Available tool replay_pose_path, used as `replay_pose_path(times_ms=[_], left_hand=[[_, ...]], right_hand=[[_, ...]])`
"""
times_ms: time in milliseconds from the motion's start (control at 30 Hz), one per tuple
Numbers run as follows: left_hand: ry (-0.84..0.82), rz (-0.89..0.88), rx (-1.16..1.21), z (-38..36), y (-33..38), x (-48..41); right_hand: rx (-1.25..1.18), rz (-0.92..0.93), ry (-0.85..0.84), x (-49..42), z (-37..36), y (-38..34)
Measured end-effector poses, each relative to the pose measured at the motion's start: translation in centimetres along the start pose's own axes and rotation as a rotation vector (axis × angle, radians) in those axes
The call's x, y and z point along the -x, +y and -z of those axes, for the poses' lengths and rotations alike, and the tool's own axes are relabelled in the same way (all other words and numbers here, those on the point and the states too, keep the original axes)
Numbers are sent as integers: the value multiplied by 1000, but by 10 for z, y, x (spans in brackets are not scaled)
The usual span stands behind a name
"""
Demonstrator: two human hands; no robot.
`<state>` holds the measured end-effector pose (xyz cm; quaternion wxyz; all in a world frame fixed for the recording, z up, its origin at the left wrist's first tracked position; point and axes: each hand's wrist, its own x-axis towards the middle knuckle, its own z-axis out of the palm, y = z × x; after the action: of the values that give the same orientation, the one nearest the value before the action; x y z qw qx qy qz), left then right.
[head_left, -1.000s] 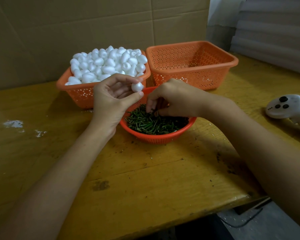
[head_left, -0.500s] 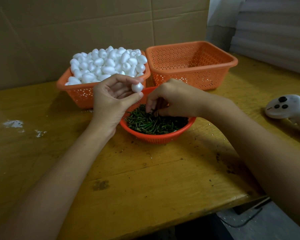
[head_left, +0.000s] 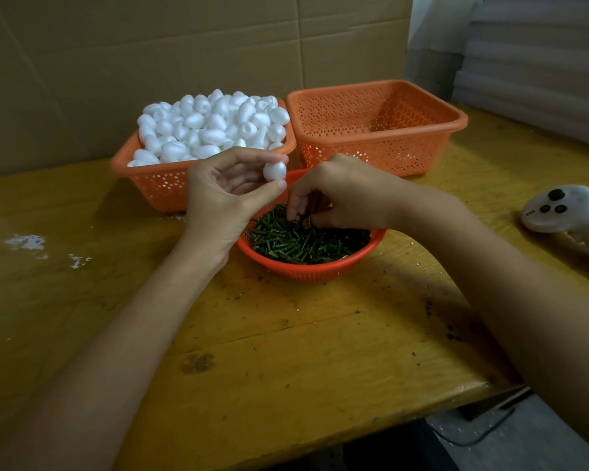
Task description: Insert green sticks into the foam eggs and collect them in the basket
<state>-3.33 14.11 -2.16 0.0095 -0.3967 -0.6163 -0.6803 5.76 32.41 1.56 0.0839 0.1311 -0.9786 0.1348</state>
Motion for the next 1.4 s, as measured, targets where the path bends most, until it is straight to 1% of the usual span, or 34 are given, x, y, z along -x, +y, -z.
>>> replay_pose_path(times_ms=[667,1400], left_hand=[[1,9,-46,0,-1,0],[-39,45,18,0,0,-6]], right_hand=[[0,8,-1,0,1,0],[2,3,-8,0,1,-1]])
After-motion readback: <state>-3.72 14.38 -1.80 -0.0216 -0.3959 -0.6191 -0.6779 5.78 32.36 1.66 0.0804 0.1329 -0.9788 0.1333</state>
